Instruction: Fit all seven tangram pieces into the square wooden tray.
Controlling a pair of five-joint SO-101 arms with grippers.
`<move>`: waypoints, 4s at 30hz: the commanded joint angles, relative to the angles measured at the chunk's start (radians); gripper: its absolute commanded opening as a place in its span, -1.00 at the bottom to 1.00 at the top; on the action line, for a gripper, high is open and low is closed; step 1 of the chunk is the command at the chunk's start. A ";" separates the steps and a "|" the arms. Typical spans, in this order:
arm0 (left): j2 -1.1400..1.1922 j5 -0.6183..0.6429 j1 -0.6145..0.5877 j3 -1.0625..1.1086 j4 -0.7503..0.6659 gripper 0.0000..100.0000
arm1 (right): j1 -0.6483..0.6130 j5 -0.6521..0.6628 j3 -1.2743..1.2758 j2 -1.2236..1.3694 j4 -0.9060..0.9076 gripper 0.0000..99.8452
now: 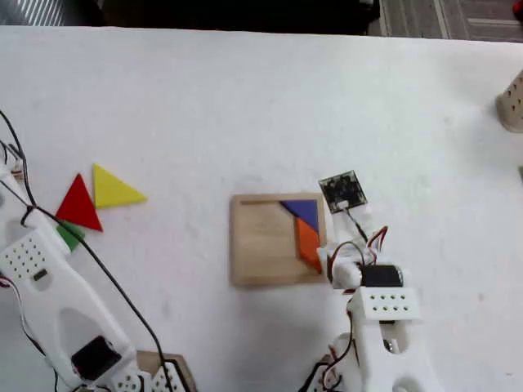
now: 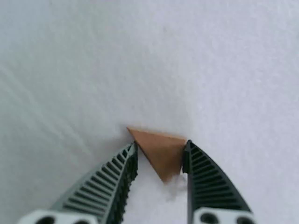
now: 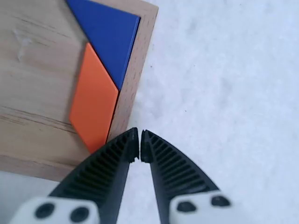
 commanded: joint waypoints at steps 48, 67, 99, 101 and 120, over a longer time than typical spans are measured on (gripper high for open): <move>-0.173 0.235 -0.039 -0.086 0.084 -0.47 | -0.024 0.071 0.002 -0.018 -0.019 -0.96; 0.044 0.308 -0.039 -0.084 0.063 -0.41 | -0.024 0.072 0.002 -0.018 -0.018 -0.96; 0.104 0.400 -0.107 -0.071 0.135 -0.73 | -0.053 0.123 0.018 -0.018 -0.015 -0.96; 0.093 0.397 -0.091 -0.080 0.201 -0.73 | -0.056 0.124 0.020 -0.018 -0.016 -0.96; 0.021 0.138 0.013 -0.087 0.377 -0.74 | -0.056 0.127 0.020 -0.018 -0.019 -0.96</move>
